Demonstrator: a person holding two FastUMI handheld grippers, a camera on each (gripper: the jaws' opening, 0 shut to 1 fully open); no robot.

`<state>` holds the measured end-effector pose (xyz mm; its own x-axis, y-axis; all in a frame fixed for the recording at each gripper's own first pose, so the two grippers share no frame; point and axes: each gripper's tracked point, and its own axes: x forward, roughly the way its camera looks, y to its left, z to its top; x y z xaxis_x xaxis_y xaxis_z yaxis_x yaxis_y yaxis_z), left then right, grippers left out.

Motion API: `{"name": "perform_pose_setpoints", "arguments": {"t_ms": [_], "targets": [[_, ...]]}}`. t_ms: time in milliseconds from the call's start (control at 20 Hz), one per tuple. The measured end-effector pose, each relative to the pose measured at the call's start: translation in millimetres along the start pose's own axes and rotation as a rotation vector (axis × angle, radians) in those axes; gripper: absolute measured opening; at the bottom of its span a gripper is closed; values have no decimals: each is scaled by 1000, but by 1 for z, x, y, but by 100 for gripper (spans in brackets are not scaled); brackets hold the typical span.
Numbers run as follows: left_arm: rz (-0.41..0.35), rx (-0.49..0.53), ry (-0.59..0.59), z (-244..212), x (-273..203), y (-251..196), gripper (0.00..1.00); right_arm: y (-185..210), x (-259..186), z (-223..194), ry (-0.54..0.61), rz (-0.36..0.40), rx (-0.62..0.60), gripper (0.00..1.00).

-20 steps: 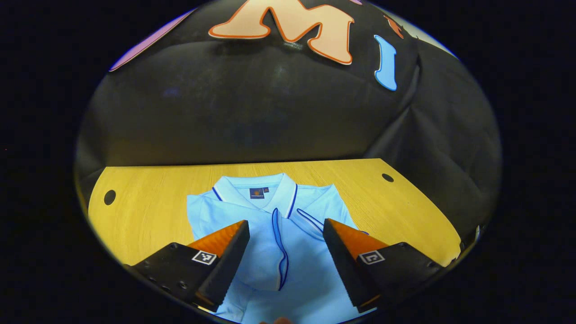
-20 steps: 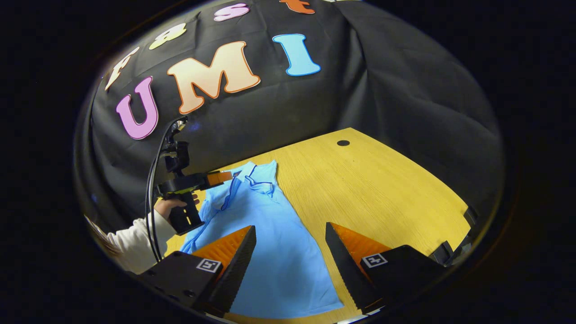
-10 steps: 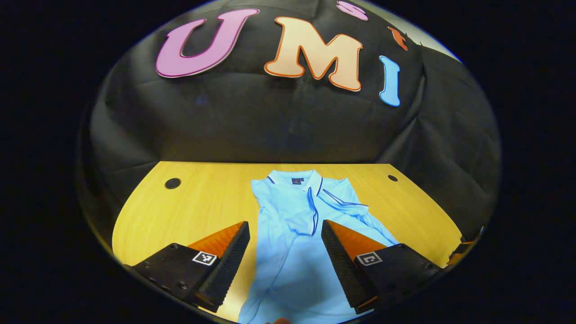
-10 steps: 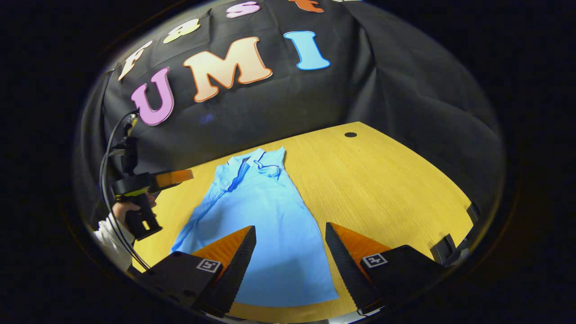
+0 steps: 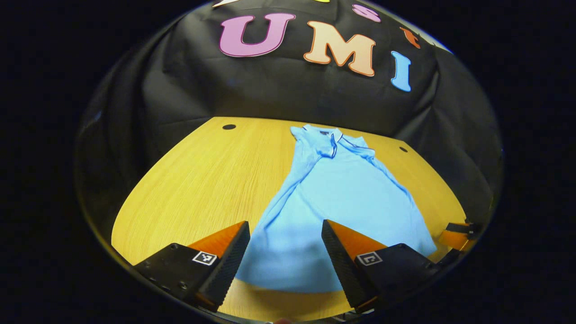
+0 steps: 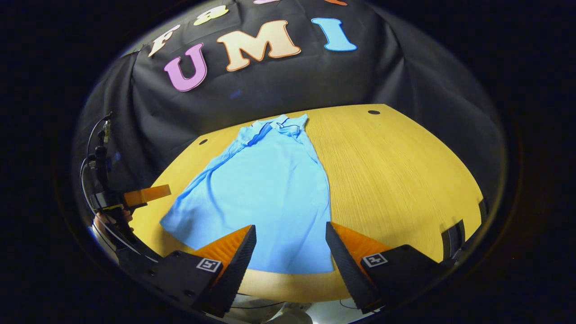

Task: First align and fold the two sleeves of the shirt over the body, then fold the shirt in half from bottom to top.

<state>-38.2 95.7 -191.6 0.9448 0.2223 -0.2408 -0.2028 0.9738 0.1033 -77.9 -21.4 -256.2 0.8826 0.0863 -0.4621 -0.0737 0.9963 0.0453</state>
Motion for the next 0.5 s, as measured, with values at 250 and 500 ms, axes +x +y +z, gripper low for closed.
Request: {"name": "perform_pose_setpoints", "arguments": {"t_ms": [250,500], "targets": [[14,4,25,-41,-11,3,96,-6,2,-37,26,-12,-73,97],[31,17,28,-58,-2,7,96,-2,11,-52,12,-23,-81,98]]}}
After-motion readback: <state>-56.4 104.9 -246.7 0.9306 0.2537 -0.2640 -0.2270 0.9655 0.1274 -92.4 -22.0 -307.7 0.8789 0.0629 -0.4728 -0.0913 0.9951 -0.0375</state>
